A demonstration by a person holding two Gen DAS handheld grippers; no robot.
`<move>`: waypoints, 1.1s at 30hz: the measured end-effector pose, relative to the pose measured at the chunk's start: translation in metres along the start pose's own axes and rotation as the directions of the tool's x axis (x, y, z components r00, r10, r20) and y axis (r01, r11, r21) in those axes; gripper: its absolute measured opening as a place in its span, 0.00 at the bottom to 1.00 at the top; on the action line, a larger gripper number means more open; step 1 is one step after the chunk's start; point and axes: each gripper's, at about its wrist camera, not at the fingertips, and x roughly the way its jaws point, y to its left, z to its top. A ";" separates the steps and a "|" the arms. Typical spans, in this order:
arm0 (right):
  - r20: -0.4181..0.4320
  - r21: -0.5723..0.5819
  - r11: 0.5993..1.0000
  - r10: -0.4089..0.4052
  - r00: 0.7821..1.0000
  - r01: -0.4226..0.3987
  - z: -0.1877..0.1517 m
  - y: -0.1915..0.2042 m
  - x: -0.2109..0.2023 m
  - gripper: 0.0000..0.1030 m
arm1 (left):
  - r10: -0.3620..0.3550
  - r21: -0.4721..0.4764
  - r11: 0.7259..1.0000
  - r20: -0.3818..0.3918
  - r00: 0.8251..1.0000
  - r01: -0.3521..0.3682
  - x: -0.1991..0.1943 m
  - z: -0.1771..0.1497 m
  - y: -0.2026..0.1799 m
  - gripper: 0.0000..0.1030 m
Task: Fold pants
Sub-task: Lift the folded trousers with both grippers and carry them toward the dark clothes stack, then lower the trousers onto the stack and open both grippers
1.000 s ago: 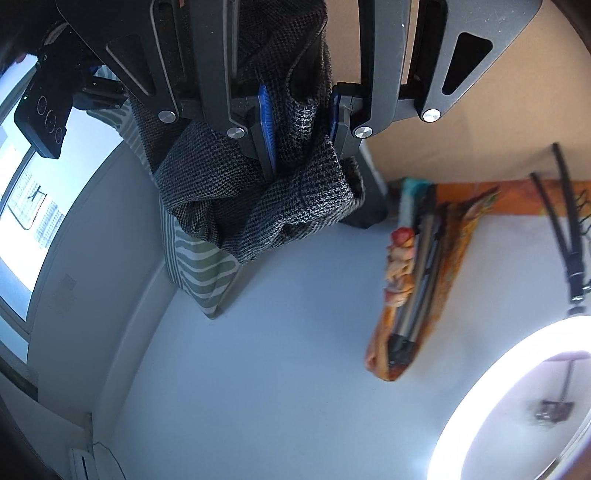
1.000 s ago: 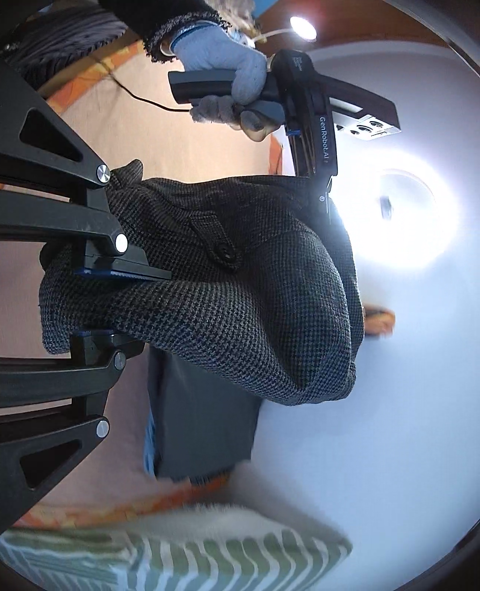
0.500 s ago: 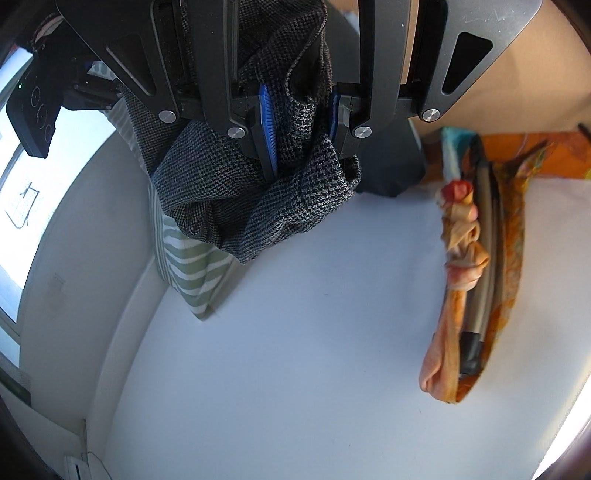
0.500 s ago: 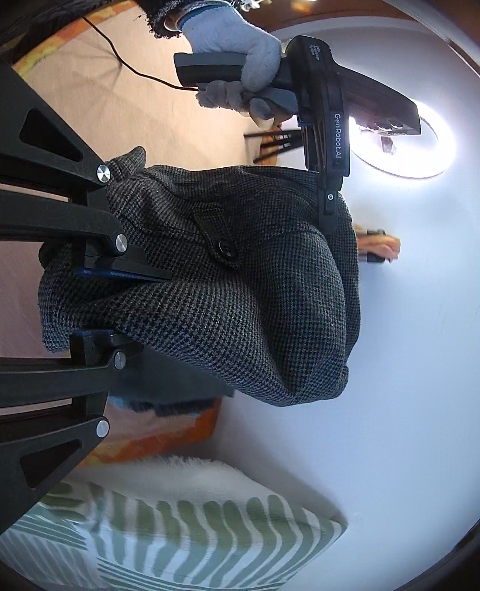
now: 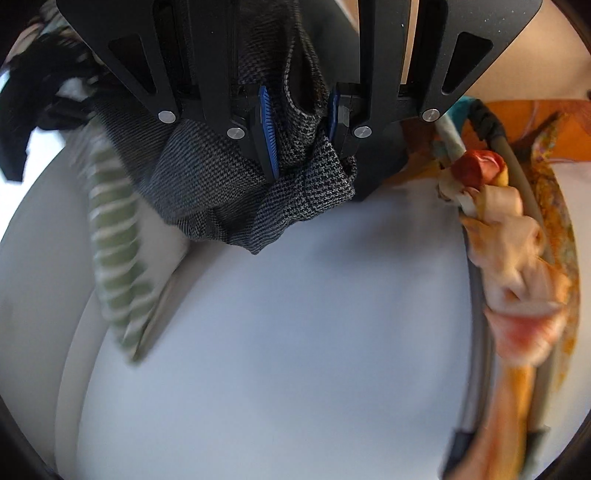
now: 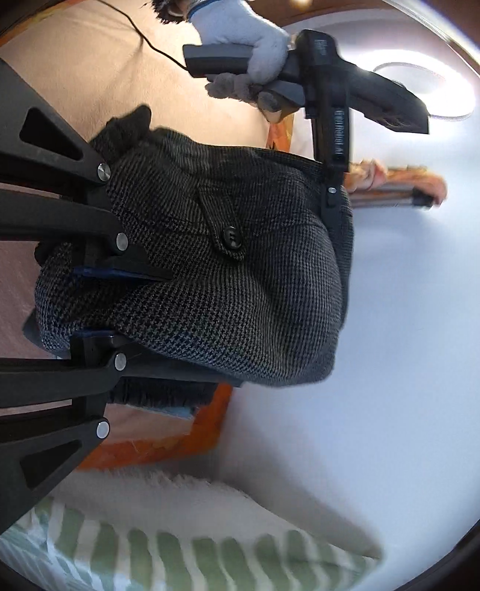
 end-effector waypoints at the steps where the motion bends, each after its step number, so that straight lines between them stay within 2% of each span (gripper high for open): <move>1: -0.008 0.008 1.000 -0.006 1.000 0.006 -0.002 -0.004 0.005 0.25 | 0.029 0.018 0.999 -0.010 1.000 -0.029 0.005 -0.003 -0.003 0.23; 3: -0.014 0.026 0.999 -0.021 1.000 0.022 -0.006 -0.008 0.008 0.29 | 0.072 0.036 0.997 -0.015 0.997 -0.072 0.007 -0.005 -0.007 0.27; 5: -0.018 0.053 0.998 -0.036 0.999 0.037 -0.009 -0.014 0.009 0.36 | 0.144 0.055 0.988 0.006 0.990 -0.144 0.004 -0.004 -0.010 0.42; 6: -0.024 0.067 0.996 -0.052 0.998 0.054 -0.010 -0.016 0.009 0.42 | 0.163 0.065 0.984 0.033 0.986 -0.165 -0.001 -0.003 -0.013 0.44; 8: -0.035 0.081 0.995 -0.060 0.998 0.063 -0.012 -0.019 0.008 0.43 | 0.168 0.068 0.983 0.057 0.984 -0.171 -0.007 0.003 -0.012 0.54; 10: -0.041 0.082 0.991 -0.107 0.993 0.110 -0.013 -0.020 0.005 0.57 | 0.154 0.071 0.985 0.062 0.986 -0.158 -0.018 0.005 -0.013 0.56; 11: -0.040 0.080 0.989 -0.125 0.991 0.128 -0.013 -0.019 0.002 0.60 | 0.152 0.079 0.984 0.063 0.986 -0.157 -0.023 0.006 -0.016 0.57; 19: -0.042 0.115 0.973 -0.197 0.979 0.201 -0.016 -0.002 -0.027 0.71 | 0.135 0.107 0.984 0.079 0.988 -0.143 -0.074 0.005 -0.022 0.71; 20: -0.038 0.116 0.972 -0.202 0.979 0.205 -0.017 0.000 -0.031 0.72 | 0.137 0.111 0.983 0.078 0.987 -0.146 -0.071 0.007 -0.029 0.74; 22: -0.021 0.123 0.971 -0.203 0.979 0.204 -0.017 0.008 -0.044 0.85 | 0.139 0.117 0.982 0.080 0.987 -0.147 -0.082 0.004 -0.033 0.76; 29: 0.008 0.137 0.969 -0.209 0.978 0.206 -0.022 0.044 -0.083 0.86 | 0.116 0.105 0.986 0.087 0.989 -0.125 -0.133 -0.012 -0.044 0.78; 33: 0.028 0.131 0.965 -0.234 0.972 0.228 -0.027 0.070 -0.108 0.90 | 0.109 0.092 0.989 0.087 0.990 -0.117 -0.163 -0.027 -0.051 0.78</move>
